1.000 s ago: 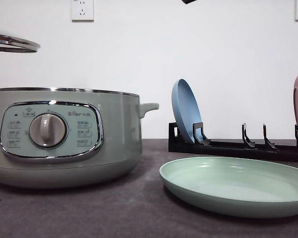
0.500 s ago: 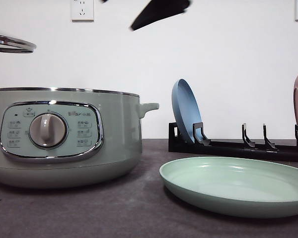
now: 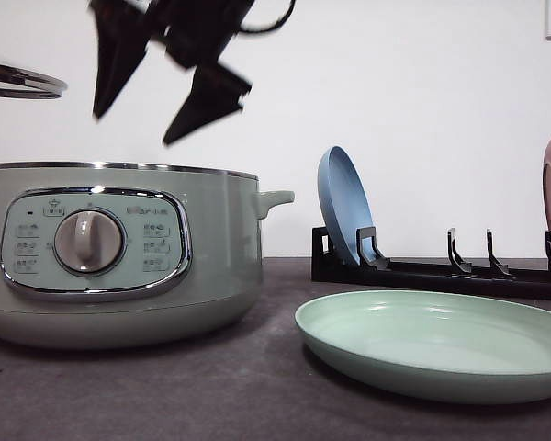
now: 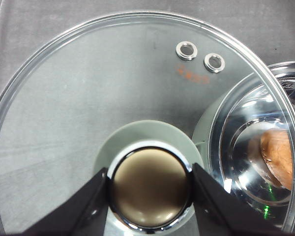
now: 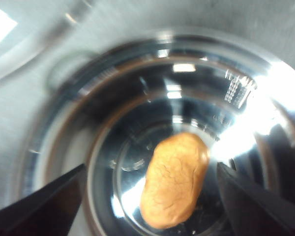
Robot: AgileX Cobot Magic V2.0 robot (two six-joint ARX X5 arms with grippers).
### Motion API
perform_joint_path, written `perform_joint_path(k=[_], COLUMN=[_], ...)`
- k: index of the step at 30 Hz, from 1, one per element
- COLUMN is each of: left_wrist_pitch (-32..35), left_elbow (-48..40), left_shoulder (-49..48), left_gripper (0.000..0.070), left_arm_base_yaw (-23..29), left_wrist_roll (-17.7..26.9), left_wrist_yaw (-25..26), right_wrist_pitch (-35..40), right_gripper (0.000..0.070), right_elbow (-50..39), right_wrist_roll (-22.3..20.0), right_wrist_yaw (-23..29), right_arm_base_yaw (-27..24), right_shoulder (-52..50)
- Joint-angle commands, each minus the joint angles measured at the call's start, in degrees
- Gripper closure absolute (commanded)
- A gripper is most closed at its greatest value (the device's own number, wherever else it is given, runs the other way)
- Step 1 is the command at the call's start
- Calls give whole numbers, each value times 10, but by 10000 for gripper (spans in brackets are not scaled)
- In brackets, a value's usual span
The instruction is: Transfer potato from steamer to green plate
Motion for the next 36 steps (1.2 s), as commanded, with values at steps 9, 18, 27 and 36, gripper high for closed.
perform_joint_path(k=[9, 18, 27, 36], left_wrist_pitch=[19, 19, 19, 19], left_elbow=[15, 15, 15, 15], left_shoulder=[-1, -1, -1, -1], left_gripper=[692, 691, 692, 691], left_arm_base_yaw=[1, 1, 1, 1], left_wrist_roll=[3, 3, 3, 3], left_wrist_yaw=[-3, -3, -2, -2], right_wrist_pitch=[21, 30, 29, 30], right_gripper=[152, 152, 152, 152], right_elbow=[16, 16, 16, 16], right_wrist_roll=[6, 11, 14, 15], right_wrist_yaw=[42, 55, 59, 62], right_arm_base_yaw=[13, 19, 19, 18], right_shoulder=[54, 78, 95, 95])
